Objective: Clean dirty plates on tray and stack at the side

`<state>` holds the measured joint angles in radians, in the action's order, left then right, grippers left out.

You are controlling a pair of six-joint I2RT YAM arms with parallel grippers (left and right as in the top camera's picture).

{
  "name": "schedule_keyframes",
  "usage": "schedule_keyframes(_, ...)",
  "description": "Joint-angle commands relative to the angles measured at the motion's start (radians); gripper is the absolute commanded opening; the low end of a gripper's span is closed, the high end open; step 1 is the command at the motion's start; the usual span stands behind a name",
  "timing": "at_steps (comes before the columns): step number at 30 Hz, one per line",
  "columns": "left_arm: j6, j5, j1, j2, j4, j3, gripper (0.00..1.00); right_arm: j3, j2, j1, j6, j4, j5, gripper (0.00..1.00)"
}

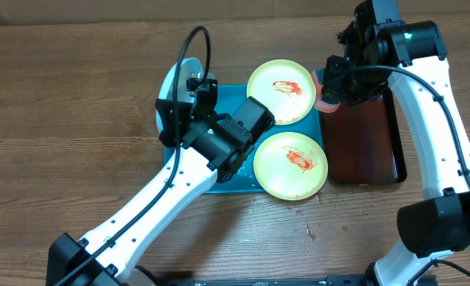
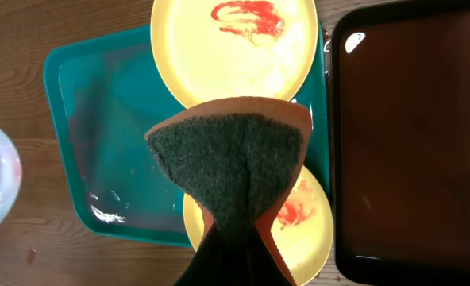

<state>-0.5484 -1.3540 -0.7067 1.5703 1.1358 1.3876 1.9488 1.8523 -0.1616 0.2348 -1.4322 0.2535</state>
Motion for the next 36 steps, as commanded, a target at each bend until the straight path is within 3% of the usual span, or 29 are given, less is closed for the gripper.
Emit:
schedule_keyframes(1, -0.039, -0.101, -0.008, -0.021, -0.008, 0.023, 0.04, 0.016, -0.011, 0.001, 0.001, 0.001, -0.010, 0.04)
schedule_keyframes(11, -0.051, -0.042, -0.004, -0.021, -0.011, 0.023, 0.04, 0.016, -0.011, 0.001, 0.000, -0.011, -0.010, 0.04)
schedule_keyframes(14, -0.048, 0.141, 0.017, -0.021, -0.010, 0.023, 0.04, 0.016, -0.011, 0.001, 0.000, -0.011, -0.010, 0.04)
schedule_keyframes(19, 0.041, 0.578, 0.122, -0.021, -0.030, 0.023, 0.04, 0.016, -0.011, 0.001, 0.000, -0.010, -0.015, 0.04)
schedule_keyframes(23, 0.177, 0.945, 0.276, -0.021, -0.059, 0.023, 0.04, 0.016, -0.011, 0.001, 0.000, -0.008, -0.022, 0.04)
schedule_keyframes(27, 0.229, 1.174, 0.474, -0.021, -0.054, 0.023, 0.04, 0.016, -0.011, 0.001, 0.000, -0.009, -0.022, 0.04)
schedule_keyframes(31, 0.265, 1.316, 0.674, -0.021, -0.061, 0.022, 0.05, 0.016, -0.011, 0.001, 0.000, -0.009, -0.021, 0.04)
schedule_keyframes(36, 0.268, 1.382, 0.913, -0.020, -0.065, 0.020, 0.04, 0.016, -0.011, 0.001, 0.000, -0.010, -0.022, 0.04)
